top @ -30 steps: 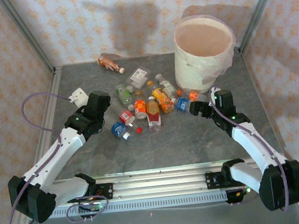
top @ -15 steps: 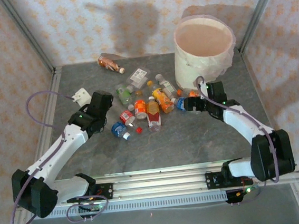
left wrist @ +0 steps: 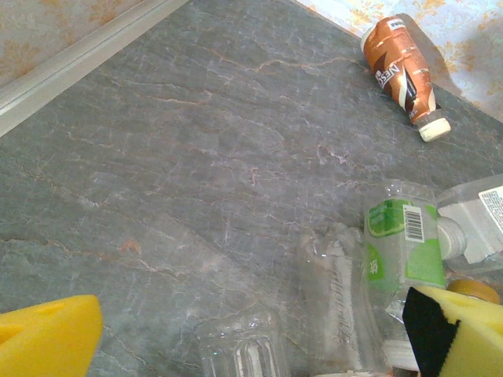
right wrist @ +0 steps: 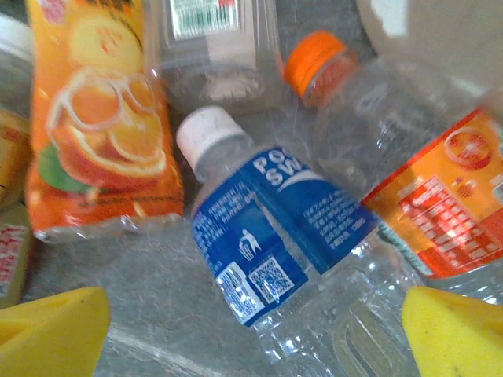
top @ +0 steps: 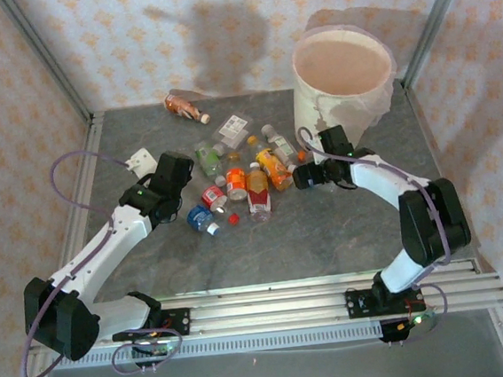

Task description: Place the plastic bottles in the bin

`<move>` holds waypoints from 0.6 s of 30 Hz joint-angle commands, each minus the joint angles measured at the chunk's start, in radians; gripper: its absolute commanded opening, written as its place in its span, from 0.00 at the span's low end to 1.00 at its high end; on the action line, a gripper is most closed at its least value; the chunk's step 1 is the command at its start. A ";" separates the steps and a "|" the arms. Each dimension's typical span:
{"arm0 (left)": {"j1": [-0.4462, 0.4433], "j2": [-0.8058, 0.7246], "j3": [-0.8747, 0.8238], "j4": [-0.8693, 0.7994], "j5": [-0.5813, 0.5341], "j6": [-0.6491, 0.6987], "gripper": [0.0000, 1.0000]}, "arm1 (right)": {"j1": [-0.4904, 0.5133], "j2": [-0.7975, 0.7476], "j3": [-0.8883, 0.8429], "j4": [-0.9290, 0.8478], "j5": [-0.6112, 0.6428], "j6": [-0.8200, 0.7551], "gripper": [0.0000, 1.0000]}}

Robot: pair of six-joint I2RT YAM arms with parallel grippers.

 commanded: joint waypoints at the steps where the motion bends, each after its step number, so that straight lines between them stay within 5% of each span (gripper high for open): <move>1: 0.008 -0.008 0.013 -0.031 -0.021 -0.021 1.00 | 0.007 0.021 0.017 -0.098 0.028 -0.036 0.95; 9: 0.007 0.009 0.012 -0.021 -0.016 -0.028 1.00 | 0.010 0.016 0.022 -0.216 -0.038 -0.040 0.91; 18: 0.008 0.041 0.032 -0.024 0.008 -0.027 1.00 | 0.022 0.084 0.069 -0.223 0.042 -0.021 0.87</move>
